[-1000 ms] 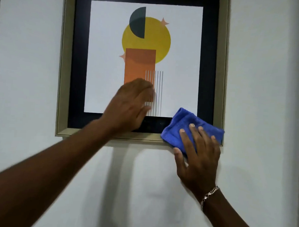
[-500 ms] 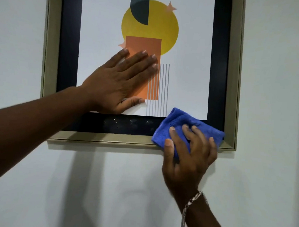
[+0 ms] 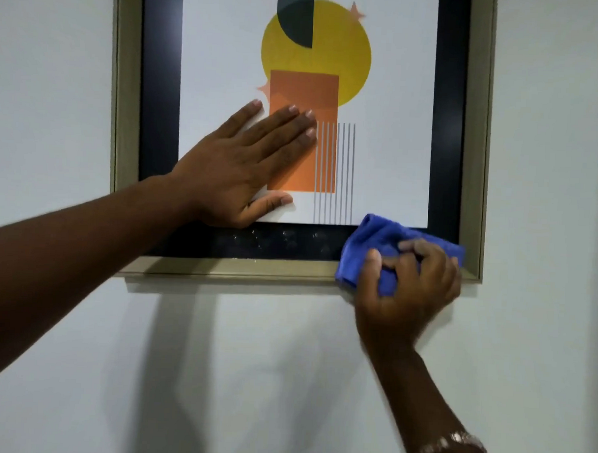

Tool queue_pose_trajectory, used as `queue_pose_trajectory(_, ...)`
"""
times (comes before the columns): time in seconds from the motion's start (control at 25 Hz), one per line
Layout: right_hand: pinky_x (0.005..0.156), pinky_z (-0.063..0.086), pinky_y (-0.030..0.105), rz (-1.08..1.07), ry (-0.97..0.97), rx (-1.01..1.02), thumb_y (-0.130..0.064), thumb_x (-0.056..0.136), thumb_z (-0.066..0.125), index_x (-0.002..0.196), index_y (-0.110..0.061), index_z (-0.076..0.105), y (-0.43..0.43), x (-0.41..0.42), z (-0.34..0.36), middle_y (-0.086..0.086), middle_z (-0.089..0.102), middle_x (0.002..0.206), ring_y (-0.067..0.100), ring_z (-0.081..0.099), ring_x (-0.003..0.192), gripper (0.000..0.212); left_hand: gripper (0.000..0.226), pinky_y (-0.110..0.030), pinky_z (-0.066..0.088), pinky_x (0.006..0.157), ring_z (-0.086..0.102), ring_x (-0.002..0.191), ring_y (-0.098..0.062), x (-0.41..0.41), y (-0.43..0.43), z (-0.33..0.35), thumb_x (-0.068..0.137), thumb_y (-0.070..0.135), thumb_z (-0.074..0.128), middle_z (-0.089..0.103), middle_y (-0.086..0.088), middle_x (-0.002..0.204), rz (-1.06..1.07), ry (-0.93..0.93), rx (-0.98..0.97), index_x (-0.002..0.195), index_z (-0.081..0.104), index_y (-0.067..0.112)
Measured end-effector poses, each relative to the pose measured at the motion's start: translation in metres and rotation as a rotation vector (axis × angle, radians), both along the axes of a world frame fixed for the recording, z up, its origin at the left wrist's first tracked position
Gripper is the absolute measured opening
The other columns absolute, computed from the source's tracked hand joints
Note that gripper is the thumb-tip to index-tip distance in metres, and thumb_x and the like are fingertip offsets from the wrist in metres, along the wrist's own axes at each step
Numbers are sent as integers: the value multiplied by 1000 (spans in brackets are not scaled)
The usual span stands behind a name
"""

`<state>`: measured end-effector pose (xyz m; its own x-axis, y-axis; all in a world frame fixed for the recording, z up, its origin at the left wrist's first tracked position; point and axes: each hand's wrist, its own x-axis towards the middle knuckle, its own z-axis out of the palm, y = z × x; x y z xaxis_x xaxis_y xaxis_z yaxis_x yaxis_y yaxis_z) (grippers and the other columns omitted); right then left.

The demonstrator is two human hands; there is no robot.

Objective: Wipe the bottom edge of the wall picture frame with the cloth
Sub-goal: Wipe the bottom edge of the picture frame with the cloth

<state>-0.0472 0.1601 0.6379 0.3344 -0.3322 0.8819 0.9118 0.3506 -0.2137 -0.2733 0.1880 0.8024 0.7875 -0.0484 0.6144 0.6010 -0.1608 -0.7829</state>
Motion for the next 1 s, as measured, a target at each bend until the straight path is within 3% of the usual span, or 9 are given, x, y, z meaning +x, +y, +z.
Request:
queue_pose_trajectory(0.08, 111, 32, 58, -26, 118, -84, -35, 85, 64, 96, -17, 62, 0, -24, 5, 11, 62, 109, 25, 52, 113, 22, 78, -52, 10, 123, 3, 152, -25, 0, -1, 1, 94, 60, 17, 6, -11, 165, -6, 12, -23, 154, 2, 13)
queue_pose_trajectory(0.16, 111, 33, 55, -53, 28, -127, -43, 87, 61, 121, -21, 58, 1, -27, -3, 9, 60, 115, 24, 50, 116, 41, 78, -51, 9, 124, 3, 152, -25, -5, 2, 3, 94, 61, 17, 6, -11, 165, -11, 11, -15, 154, 1, 13)
queue_pose_trajectory(0.24, 103, 38, 57, -96, -11, -141, -48, 89, 57, 133, -23, 53, -1, -7, -11, 11, 59, 120, 25, 49, 117, 51, 79, -51, 9, 124, 2, 152, -24, -12, 4, 3, 94, 61, 16, 5, -11, 165, -11, 14, -5, 154, 0, 13)
queue_pose_trajectory(0.36, 107, 35, 55, -113, 99, -163, -52, 93, 49, 135, -26, 53, 4, -13, -2, 13, 53, 135, 28, 44, 128, 49, 79, -51, 9, 124, 2, 152, -24, -16, 6, 0, 94, 62, 17, 4, -10, 165, -17, -17, -7, 154, 0, 13)
queue_pose_trajectory(0.52, 115, 26, 51, -158, -115, -199, -53, 95, 45, 132, -27, 56, 7, -29, -18, 10, 54, 141, 28, 44, 132, 47, 80, -52, 10, 123, 2, 152, -25, -19, 5, 4, 94, 62, 16, 4, -11, 165, -18, 4, -12, 154, 0, 12)
queue_pose_trajectory(0.72, 119, 19, 51, -67, 165, -190, -53, 92, 49, 125, -23, 60, 9, -56, -6, 10, 53, 140, 27, 41, 136, 47, 79, -52, 10, 123, 3, 152, -25, -23, 7, 4, 94, 62, 16, 5, -11, 165, -27, 21, -2, 154, 0, 13)
queue_pose_trajectory(0.88, 119, 22, 52, -109, 4, -204, -51, 88, 55, 120, -22, 59, 6, -51, -17, 10, 56, 135, 27, 45, 132, 44, 79, -52, 9, 124, 2, 152, -25, -31, 8, 3, 94, 61, 15, 4, -11, 165, -29, 52, -13, 154, 1, 13)
queue_pose_trajectory(1.0, 118, 22, 56, -70, 216, -204, -52, 86, 57, 119, -20, 58, 7, -69, -1, 11, 56, 132, 30, 46, 130, 46, 78, -52, 10, 123, 3, 152, -25, -38, 8, 0, 94, 60, 17, 5, -11, 165, -34, 46, -14, 154, 2, 13)
